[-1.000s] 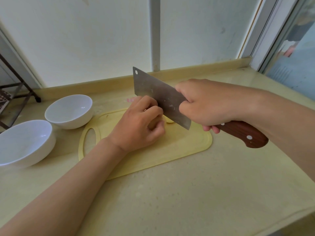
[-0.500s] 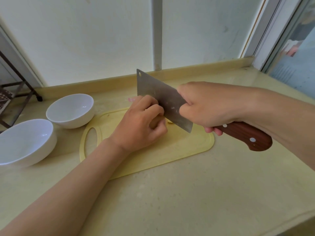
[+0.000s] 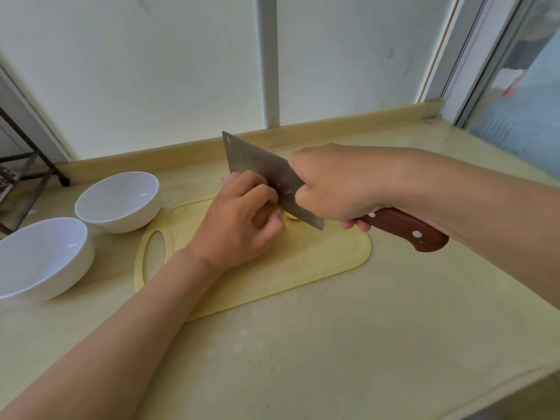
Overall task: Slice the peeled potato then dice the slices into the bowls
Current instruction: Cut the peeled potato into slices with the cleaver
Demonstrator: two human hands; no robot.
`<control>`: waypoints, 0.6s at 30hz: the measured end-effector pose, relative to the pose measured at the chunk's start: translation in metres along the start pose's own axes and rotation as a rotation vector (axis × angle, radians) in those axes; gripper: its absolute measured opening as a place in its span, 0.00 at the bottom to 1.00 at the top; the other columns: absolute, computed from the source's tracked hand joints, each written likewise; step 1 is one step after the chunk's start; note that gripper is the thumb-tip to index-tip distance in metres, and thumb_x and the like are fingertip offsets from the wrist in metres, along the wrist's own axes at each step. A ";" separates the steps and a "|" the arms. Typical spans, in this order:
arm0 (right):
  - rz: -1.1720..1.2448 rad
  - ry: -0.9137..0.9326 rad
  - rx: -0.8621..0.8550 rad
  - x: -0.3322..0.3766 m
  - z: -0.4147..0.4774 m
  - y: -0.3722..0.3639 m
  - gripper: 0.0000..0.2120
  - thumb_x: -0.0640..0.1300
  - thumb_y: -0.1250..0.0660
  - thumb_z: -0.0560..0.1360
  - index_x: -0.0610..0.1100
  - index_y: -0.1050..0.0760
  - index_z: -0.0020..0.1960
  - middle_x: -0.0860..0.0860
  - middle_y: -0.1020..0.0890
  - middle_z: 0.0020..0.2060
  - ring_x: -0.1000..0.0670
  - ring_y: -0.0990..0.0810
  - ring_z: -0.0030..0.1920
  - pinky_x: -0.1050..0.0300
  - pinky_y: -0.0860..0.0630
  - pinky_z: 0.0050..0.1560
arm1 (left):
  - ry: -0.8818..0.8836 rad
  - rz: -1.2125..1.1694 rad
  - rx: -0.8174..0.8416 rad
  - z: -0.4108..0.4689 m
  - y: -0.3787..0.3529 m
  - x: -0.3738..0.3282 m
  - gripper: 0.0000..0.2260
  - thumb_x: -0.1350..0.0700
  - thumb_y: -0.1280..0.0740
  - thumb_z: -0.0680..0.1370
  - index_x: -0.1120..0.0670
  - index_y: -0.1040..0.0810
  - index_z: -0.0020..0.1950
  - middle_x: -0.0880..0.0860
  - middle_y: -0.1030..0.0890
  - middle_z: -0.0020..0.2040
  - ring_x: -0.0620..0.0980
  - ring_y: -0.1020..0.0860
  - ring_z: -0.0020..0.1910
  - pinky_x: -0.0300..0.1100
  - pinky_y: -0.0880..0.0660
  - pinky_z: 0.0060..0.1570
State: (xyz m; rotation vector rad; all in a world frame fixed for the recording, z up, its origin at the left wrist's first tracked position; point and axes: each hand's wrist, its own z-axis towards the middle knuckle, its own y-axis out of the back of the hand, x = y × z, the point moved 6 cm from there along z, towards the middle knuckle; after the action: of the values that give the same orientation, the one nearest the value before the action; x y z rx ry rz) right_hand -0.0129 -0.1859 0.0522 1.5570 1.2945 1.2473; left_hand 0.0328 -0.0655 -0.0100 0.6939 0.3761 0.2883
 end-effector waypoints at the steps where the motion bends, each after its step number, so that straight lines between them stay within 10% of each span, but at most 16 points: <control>1: -0.004 0.003 0.000 0.000 0.000 0.000 0.08 0.39 0.45 0.81 0.37 0.29 0.52 0.38 0.19 0.33 0.42 0.22 0.25 0.57 0.27 0.22 | 0.003 0.000 -0.003 0.000 0.000 0.000 0.06 0.59 0.31 0.71 0.61 0.20 0.44 0.55 0.23 0.44 0.56 0.26 0.41 0.47 0.28 0.45; 18: 0.037 0.007 0.046 -0.002 0.026 -0.039 0.03 0.38 0.45 0.81 0.41 0.33 0.53 0.36 0.18 0.40 0.43 0.23 0.23 0.59 0.28 0.20 | -0.025 -0.013 -0.010 0.002 0.000 -0.005 0.06 0.60 0.31 0.71 0.62 0.18 0.43 0.56 0.22 0.43 0.56 0.25 0.40 0.52 0.28 0.41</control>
State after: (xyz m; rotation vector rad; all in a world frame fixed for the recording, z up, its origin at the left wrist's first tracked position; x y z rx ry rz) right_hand 0.0021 -0.1786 0.0087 1.6174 1.3126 1.2551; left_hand 0.0288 -0.0683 -0.0076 0.6850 0.3549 0.2691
